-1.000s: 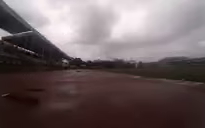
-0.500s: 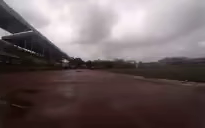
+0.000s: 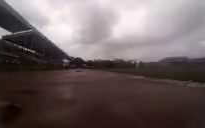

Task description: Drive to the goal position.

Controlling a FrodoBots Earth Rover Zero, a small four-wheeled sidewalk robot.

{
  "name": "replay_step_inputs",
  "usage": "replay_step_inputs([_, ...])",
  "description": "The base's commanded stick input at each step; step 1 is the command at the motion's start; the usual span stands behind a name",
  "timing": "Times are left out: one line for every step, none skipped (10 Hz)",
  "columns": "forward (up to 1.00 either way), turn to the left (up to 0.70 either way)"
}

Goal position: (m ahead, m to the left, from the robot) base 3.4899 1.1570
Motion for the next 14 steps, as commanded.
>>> replay_step_inputs([0.5,0.0])
replay_step_inputs([0.5,0.0])
replay_step_inputs([0.5,0.0])
replay_step_inputs([0.5,0.0])
replay_step_inputs([0.5,0.0])
replay_step_inputs([0.5,0.0])
replay_step_inputs([0.5,0.0])
replay_step_inputs([0.5,0.0])
replay_step_inputs([0.5,0.0])
replay_step_inputs([0.5,0.0])
replay_step_inputs([0.5,0.0])
replay_step_inputs([0.5,0.0])
replay_step_inputs([0.5,0.0])
replay_step_inputs([0.5,0.0])
